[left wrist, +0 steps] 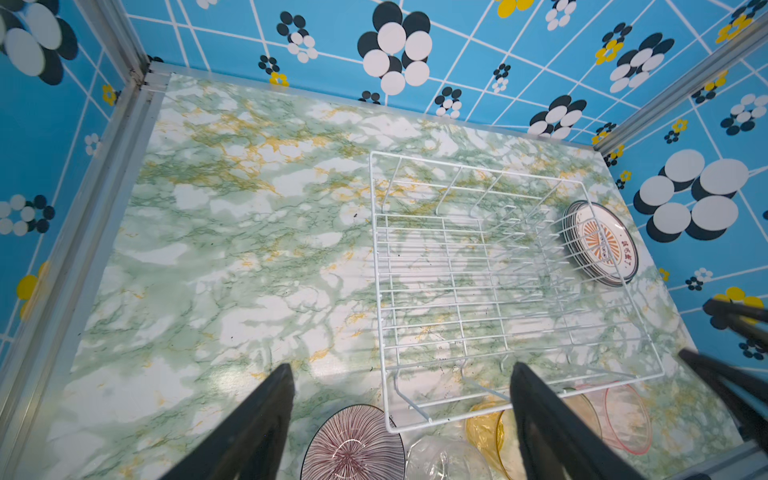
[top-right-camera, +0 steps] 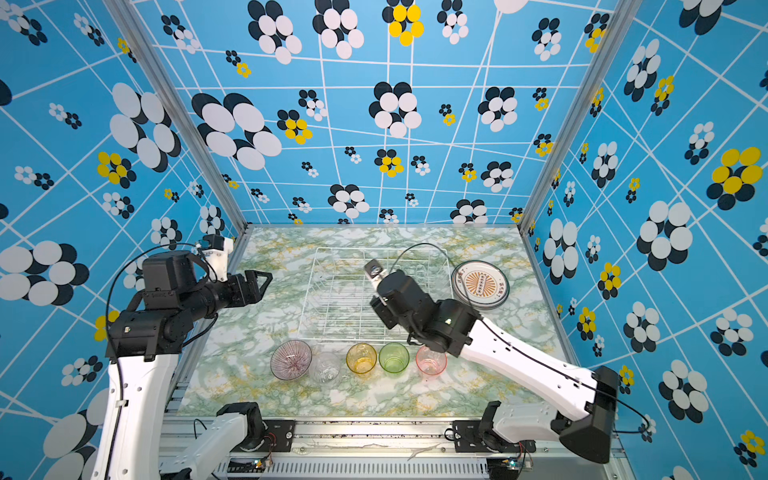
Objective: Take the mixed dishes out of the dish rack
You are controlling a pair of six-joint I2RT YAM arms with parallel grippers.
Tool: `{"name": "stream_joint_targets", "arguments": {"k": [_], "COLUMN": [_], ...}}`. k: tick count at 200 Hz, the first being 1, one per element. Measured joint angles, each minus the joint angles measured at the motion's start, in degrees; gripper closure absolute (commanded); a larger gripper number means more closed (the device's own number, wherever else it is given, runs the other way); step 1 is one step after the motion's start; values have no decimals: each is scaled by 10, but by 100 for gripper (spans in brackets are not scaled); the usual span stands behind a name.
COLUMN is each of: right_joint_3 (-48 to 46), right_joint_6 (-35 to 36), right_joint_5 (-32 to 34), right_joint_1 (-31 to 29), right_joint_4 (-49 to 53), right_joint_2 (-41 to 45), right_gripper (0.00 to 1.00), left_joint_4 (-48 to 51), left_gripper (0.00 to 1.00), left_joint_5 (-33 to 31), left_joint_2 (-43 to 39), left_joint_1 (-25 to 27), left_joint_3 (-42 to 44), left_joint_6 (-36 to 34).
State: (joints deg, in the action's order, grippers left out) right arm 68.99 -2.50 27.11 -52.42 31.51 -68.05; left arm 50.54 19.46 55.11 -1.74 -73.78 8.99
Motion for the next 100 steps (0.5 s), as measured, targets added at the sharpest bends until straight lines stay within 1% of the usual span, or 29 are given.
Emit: {"name": "stream_joint_targets", "arguments": {"k": [17,24,30,44,57,77,100], "right_joint_3": [-68,-96,-119,-162,-188,-219,-251], "right_joint_6": [-43,-58,-69,-93,-112,-135,-149], "right_joint_5": [16,18,18,13,0,-33,-54], "right_joint_1": [105,147,183,259,318,379,391], "right_joint_4": [-4,-6,-7,-8,-9,-18,-35], "right_joint_2": [81,115,144,200,232,239,220], "right_gripper": [41,40,40,40,40,39,38], "left_joint_4": [-53,-78,-100,-152,-205,-291,-400], "left_gripper": [10,6,0,1,1,1,1], "left_joint_5": [-19,-26,-33,-49,-64,-91,-94], "left_joint_2": [19,26,31,39,41,43,55], "left_joint_1": [19,22,23,22,23,21,0], "left_joint_3": [54,78,100,148,189,245,306], "left_joint_6": [5,6,7,5,0,-17,-32]}}
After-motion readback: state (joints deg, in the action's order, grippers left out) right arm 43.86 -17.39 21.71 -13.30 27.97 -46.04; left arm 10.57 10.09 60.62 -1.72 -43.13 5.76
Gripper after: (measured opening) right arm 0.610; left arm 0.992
